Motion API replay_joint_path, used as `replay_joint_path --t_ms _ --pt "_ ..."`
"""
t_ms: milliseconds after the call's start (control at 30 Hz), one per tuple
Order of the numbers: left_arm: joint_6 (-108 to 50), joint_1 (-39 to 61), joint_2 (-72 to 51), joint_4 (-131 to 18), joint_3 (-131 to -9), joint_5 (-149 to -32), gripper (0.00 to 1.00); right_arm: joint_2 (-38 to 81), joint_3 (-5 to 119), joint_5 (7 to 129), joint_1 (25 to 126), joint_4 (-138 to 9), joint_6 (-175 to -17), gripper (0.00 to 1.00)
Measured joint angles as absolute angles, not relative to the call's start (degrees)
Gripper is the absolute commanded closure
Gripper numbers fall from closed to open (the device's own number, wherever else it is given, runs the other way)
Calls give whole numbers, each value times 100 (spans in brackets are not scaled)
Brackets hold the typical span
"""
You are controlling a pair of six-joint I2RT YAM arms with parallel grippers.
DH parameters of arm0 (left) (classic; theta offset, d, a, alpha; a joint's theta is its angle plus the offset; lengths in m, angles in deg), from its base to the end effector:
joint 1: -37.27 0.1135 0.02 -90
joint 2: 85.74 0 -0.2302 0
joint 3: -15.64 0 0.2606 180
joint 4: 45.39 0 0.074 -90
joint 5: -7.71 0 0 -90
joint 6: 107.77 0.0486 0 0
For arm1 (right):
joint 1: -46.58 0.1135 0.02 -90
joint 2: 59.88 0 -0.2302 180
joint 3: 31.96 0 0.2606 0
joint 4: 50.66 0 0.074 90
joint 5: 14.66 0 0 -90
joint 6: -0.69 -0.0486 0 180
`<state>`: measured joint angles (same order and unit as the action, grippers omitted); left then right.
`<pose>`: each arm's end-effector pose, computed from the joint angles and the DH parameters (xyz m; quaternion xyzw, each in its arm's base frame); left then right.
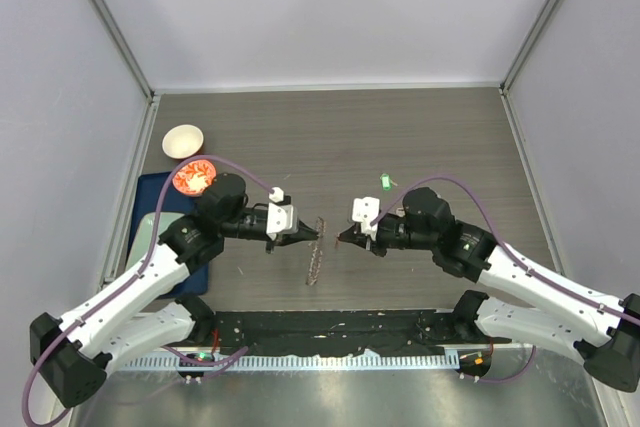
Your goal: Put the keys on the keyring
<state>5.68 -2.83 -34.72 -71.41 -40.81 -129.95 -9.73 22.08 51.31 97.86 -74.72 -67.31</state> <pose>0.1563 -0.1786 0.2796 0.5916 0.5182 -0.4041 0.4672 0.1369 0.2025 0.2671 -0.5742 0.5725 0.3066 0.4985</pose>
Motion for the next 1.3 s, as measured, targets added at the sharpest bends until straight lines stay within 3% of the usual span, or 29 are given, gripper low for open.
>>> replay_joint_path --t_ms 1300 --pt "799 -366 -2903 -7340 -4081 -13126 100 -706 2293 5124 10090 -7258 -6431 99"
